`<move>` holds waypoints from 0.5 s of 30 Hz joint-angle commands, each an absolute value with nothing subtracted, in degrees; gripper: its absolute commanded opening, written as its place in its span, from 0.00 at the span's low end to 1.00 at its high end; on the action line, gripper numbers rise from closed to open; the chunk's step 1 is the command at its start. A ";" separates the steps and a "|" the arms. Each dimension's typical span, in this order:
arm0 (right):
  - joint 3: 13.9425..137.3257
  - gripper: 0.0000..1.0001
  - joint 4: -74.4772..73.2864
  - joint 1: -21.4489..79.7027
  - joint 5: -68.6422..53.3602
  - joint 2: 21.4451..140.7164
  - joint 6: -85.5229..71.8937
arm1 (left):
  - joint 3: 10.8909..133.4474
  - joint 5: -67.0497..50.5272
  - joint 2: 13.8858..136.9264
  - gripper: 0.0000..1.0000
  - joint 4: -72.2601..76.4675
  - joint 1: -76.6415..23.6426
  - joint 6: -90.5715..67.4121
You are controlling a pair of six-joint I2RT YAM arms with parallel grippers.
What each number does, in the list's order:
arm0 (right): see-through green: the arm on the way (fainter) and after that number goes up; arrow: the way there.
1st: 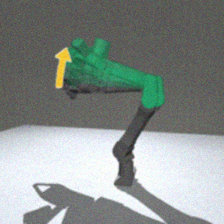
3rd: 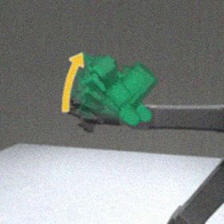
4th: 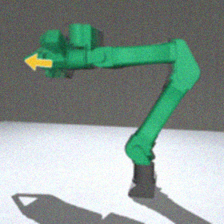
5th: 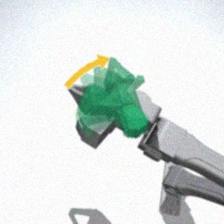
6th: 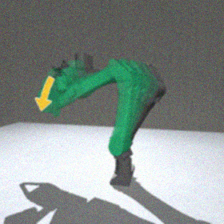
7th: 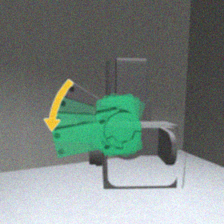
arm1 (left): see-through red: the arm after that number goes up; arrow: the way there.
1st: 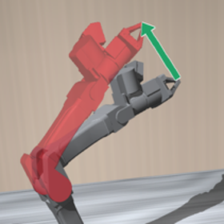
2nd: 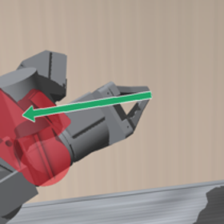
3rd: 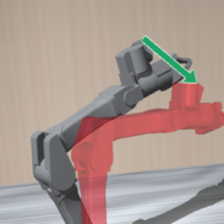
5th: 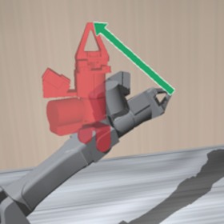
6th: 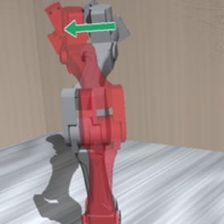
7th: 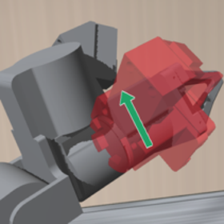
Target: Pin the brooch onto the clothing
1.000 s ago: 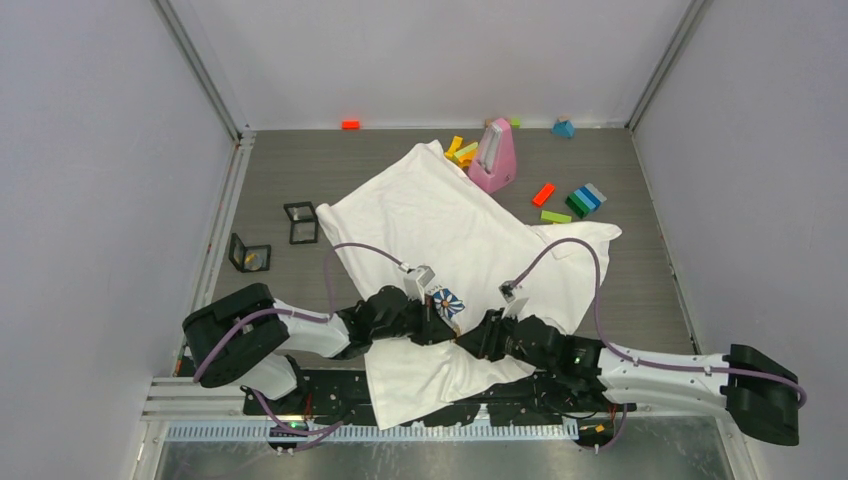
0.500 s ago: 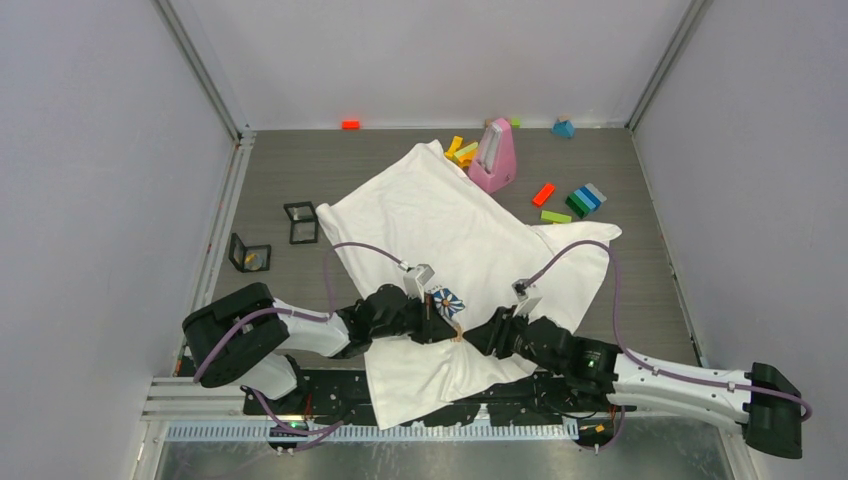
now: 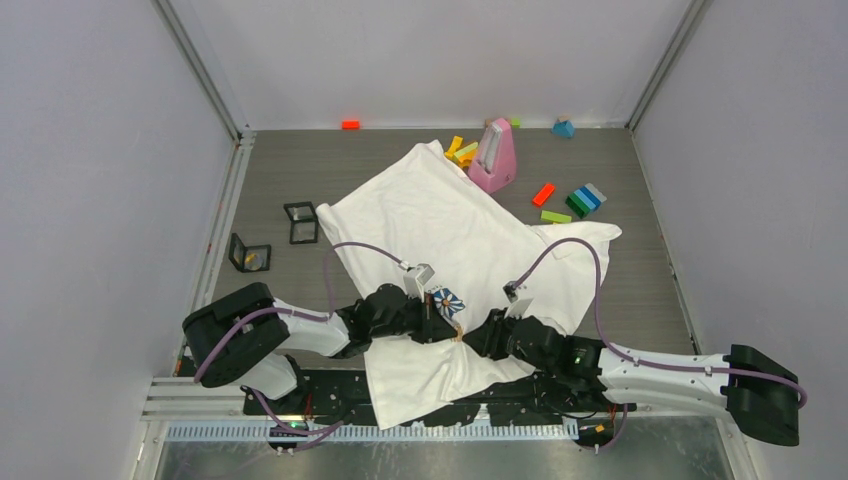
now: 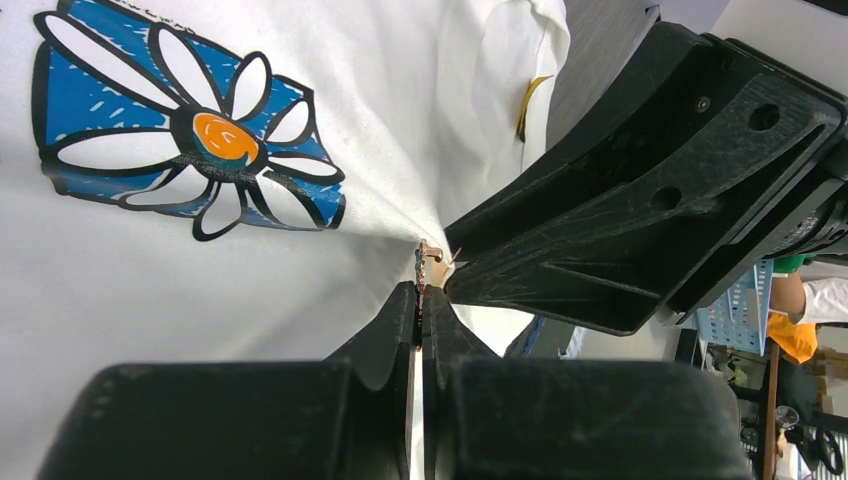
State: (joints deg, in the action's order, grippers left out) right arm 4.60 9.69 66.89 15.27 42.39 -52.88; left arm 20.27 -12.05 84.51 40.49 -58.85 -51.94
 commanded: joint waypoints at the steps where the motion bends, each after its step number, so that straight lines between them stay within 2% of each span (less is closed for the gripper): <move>1: 5.31 0.30 14.92 67.05 16.93 42.56 -51.51 | 21.49 -13.25 84.95 0.00 44.69 -58.70 -51.49; 11: 5.43 0.25 15.77 67.06 17.04 43.13 -50.90 | 21.80 -13.94 85.67 0.00 44.98 -58.65 -51.42; 15: 5.48 0.19 16.63 67.06 16.69 44.29 -50.72 | 22.04 -14.15 85.81 0.00 45.05 -58.64 -51.47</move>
